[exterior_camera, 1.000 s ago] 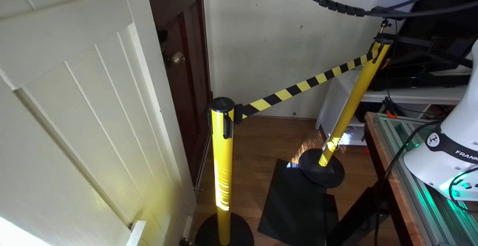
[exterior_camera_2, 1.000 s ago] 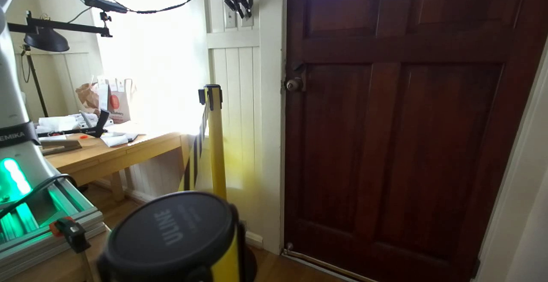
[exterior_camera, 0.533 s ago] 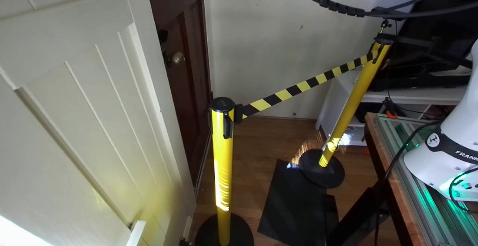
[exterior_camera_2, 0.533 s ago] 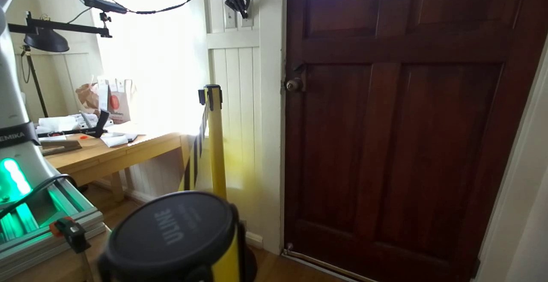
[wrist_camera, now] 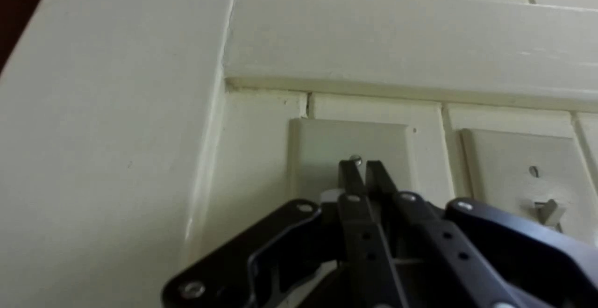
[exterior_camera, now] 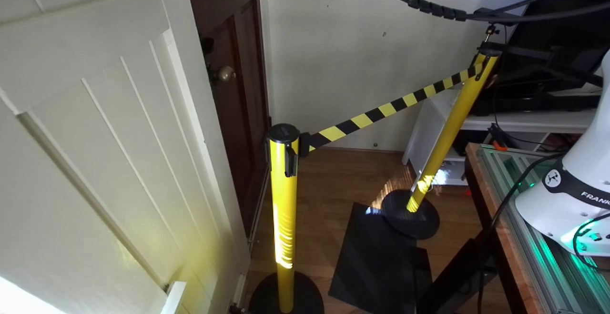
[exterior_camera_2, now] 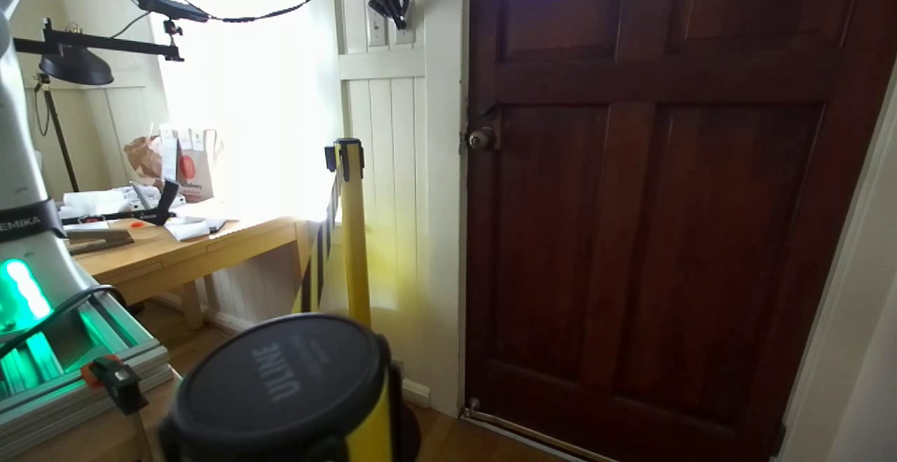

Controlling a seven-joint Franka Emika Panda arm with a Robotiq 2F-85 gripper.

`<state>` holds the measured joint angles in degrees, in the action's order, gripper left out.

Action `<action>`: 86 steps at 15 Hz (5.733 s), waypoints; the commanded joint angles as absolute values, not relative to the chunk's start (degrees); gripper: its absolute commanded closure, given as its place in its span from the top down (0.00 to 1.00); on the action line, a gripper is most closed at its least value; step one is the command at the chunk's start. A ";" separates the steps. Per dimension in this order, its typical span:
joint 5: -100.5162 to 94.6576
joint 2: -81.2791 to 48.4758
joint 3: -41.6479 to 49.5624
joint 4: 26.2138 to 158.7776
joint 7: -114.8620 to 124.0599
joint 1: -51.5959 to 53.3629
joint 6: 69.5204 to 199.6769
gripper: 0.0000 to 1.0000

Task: Flip up the light switch

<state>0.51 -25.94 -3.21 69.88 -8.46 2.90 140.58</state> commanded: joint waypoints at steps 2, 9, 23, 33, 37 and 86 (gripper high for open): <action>-0.46 -25.07 -2.91 65.66 -7.86 3.61 140.10 0.02; -0.86 -24.17 -2.37 65.24 -6.64 4.20 138.01 0.33; -4.33 -19.89 -2.98 62.91 -3.86 7.46 114.70 1.00; -5.38 -27.45 -2.39 59.88 2.46 11.53 123.27 0.73; -6.47 -29.10 -1.30 58.61 6.99 12.72 125.06 0.57; -7.49 -29.09 -0.30 52.91 11.48 14.40 125.36 0.39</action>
